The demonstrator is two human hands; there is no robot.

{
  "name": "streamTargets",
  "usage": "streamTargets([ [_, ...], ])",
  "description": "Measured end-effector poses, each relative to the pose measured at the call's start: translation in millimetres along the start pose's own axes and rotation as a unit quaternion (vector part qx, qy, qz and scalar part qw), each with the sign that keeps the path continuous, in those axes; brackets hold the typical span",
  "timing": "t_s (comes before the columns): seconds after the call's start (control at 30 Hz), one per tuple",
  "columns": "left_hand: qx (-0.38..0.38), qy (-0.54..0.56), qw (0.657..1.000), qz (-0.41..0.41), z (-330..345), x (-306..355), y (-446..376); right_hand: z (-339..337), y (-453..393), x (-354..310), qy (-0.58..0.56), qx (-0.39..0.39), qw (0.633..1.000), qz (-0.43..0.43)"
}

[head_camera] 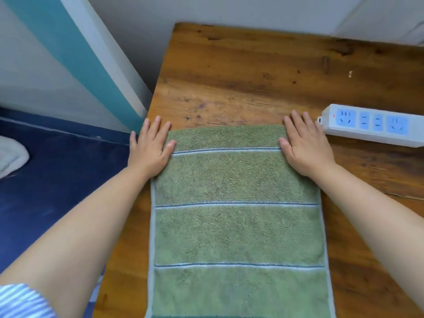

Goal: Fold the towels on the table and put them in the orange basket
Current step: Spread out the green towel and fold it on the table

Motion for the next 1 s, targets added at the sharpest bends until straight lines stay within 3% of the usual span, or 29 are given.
streamTargets([
  [0.2, 0.029, 0.005, 0.998, 0.063, -17.5, 28.5, 2.4, -32.6, 0.9, -8.9, -0.016, 0.054, 0.998, -0.018],
  [0.4, 0.017, -0.029, 0.998, 0.056, -39.0, 43.7, 2.1, -53.9, -5.9, -9.3, 0.036, -0.020, 0.998, 0.047],
  [0.57, 0.066, 0.022, 0.993, 0.093, -58.7, 47.3, 38.0, -70.8, 24.1, -8.5, 0.009, 0.063, 0.995, 0.073],
  [0.8, -0.006, 0.029, 0.979, 0.202, -53.8, 47.4, 111.7, -65.8, 106.8, -8.0, -0.003, 0.150, 0.986, 0.077],
  [1.0, -0.018, -0.013, 0.979, 0.201, -48.7, 39.5, 165.6, -52.8, 172.2, -11.4, -0.046, 0.182, 0.982, 0.036],
])
Point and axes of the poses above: each hand's wrist, its own y-axis away from the middle knuckle, its own z-axis out of the palm, x = y × z, the point moved 4 cm from there along -y, towards the middle knuckle, and after that the axes turned 12 degrees about y, right-handed, at the moved point
